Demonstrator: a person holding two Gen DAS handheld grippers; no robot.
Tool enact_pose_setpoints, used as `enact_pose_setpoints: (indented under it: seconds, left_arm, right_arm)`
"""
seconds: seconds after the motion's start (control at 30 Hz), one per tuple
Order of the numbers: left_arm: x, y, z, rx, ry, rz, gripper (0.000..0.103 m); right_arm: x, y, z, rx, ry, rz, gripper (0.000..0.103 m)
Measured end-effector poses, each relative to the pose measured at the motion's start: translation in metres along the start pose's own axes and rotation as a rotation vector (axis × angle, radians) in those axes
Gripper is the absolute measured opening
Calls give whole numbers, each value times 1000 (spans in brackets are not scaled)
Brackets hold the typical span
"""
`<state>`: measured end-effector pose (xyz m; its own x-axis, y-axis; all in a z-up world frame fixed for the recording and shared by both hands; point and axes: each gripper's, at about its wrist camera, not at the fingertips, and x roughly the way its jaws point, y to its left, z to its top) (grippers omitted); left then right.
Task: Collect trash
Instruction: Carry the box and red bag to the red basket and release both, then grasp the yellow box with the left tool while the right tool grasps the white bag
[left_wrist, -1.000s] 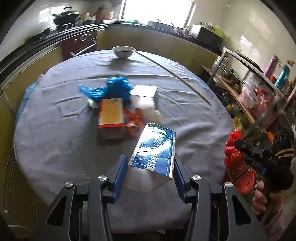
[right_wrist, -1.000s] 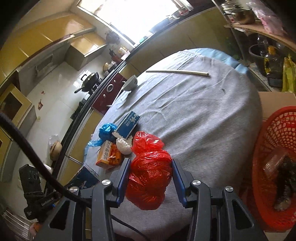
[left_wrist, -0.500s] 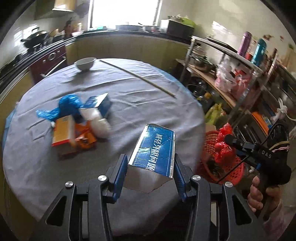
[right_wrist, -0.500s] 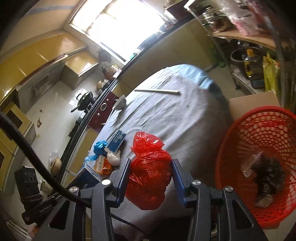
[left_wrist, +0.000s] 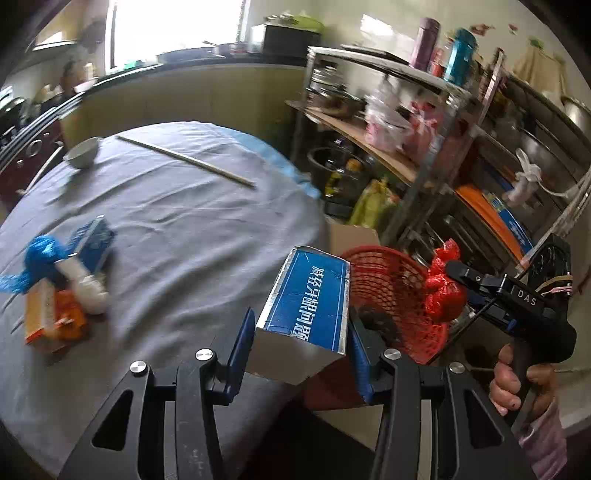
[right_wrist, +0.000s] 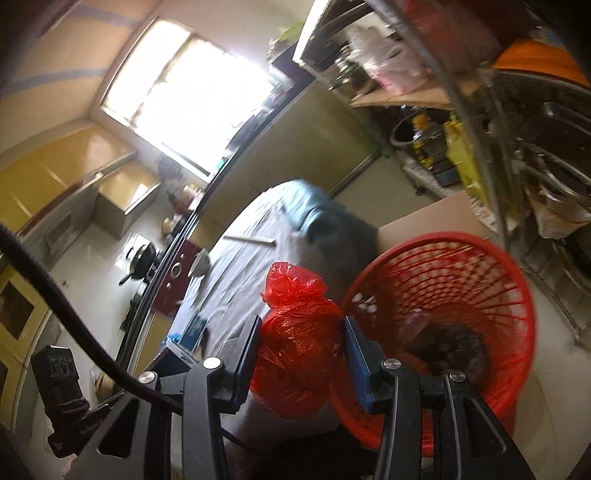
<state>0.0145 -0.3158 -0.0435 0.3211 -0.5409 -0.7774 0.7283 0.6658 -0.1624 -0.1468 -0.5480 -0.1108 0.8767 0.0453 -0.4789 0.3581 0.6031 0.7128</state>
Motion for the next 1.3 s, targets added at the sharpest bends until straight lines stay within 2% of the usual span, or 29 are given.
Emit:
enact_pose_setpoints:
  seconds: [0.27,0.47,0.63,0.77,0.9,1.1,1.3]
  left_arm:
    - [32,-51,14,81,58,-80,51]
    - [54,-81,21,128,83,-104,51]
    - [79,-94,19,149,150,-107,59]
    - [78,-86,12,145,160,-78,59]
    - [62,-68,8,129,133,-16,61]
    - [23,-34,-4,113,51,114,65]
    - [-18,5,-22,66,-37,230,69]
  right_arm:
    - [-26,-33,11,66,-63,-38,47]
    - [-39,-56,17,122,-97,-48,49]
    - [-35,-69,20,178,-94,-46,53]
    - [-28,-72,19,204,-71,-37,56]
    - [-27,-68,17,187,-69,-38,57]
    - [-20,-47,14,143,-48,-21,57]
    - [-1,-11,6,66,15,-1,57]
